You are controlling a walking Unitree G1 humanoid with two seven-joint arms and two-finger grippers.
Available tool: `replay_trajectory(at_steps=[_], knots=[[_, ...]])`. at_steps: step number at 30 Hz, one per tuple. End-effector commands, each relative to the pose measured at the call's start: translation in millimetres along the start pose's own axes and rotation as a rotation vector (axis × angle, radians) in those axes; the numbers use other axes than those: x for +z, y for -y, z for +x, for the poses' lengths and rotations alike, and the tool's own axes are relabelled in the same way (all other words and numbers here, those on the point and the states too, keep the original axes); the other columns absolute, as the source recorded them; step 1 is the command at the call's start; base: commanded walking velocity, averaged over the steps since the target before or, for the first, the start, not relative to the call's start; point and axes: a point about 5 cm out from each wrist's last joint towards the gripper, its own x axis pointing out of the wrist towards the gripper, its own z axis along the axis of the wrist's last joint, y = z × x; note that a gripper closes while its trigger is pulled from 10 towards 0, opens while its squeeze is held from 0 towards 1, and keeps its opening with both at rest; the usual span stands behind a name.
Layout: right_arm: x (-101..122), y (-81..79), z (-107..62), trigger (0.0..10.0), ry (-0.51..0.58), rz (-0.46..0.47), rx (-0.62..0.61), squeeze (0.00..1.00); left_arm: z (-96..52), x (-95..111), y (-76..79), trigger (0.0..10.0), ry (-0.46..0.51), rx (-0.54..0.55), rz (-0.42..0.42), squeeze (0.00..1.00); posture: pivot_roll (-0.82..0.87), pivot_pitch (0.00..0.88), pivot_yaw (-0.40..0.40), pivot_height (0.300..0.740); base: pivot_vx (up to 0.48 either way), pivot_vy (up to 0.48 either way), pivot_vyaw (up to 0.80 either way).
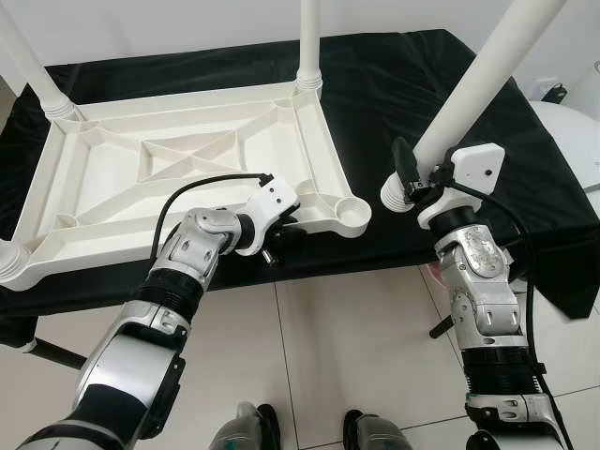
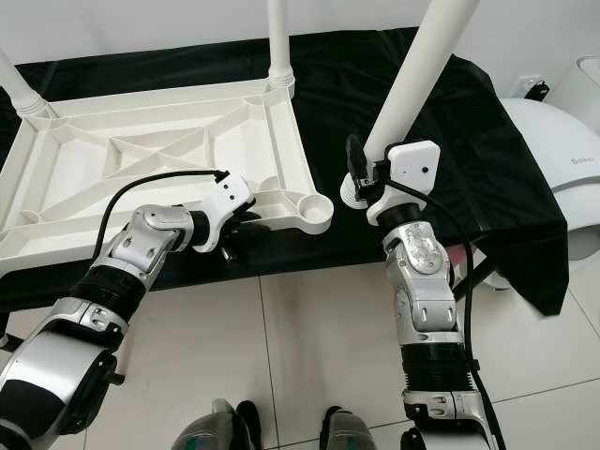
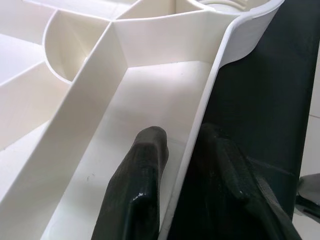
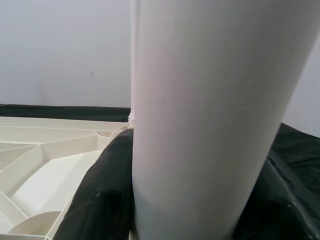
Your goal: Building children table
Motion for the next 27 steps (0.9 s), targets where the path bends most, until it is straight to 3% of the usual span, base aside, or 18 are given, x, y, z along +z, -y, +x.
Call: replay_trajectory(at_steps=[1,3,4,5,6,7,8,17,27], knots=[[2,-1.5,-1.7,10.0,0.006,-0.003,-0.001,0.0,-6.8,-22,-13.2,2.5,-0.067,0.214,-0.083,0.0,-0.14,0.153,0.081,0.74,0.0,0.0,0.0],[3,-1.2,-1.8,10.0,0.007,-0.004,-0.003,0.0,-8.6,-23,-15.7,2.7,-0.069,0.232,-0.097,0.0,-0.14,0.154,0.083,0.74,0.0,0.0,0.0],[3,-0.8,-1.9,10.0,0.008,-0.005,-0.006,0.0,-11.2,-25,-18.7,6.0,-0.079,0.255,-0.112,0.0,-0.14,0.154,0.083,0.74,0.0,0.0,0.0],[3,-0.5,-2.1,10.0,0.009,-0.006,-0.008,0.0,-14.1,-27,-22.0,5.8,-0.086,0.281,-0.124,0.0,-0.14,0.155,0.086,0.74,0.0,0.0,0.0],[3,-0.3,-2.3,10.0,0.009,-0.007,-0.009,0.0,-16.0,-28,-24.1,9.3,-0.091,0.298,-0.13,0.0,-0.14,0.155,0.086,0.74,0.0,0.0,0.0],[3,-0.1,-2.5,10.0,0.01,-0.007,-0.01,0.0,-19.1,-29,-27.2,9.3,-0.095,0.327,-0.147,0.0,-0.14,0.157,0.088,0.74,0.0,0.0,0.0],[3,-0.1,-2.7,10.0,0.01,-0.007,-0.012,0.0,-22.8,-30,-30.6,10.0,-0.09,0.357,-0.168,0.0,-0.14,0.157,0.088,0.74,0.0,0.0,0.0],[2,-2.3,-2.3,10.0,0.009,0.001,-0.013,0.0,-34.2,-28,-42.5,10.0,-0.041,0.492,-0.254,0.0,-0.12,0.159,0.088,0.74,0.0,0.0,0.0],[2,-3.0,-0.7,10.0,0.01,-0.001,-0.006,0.0,-22.2,-8,-35.0,10.0,0.104,0.537,-0.293,0.0,-0.13,0.16,0.082,0.74,0.0,0.0,0.0]])
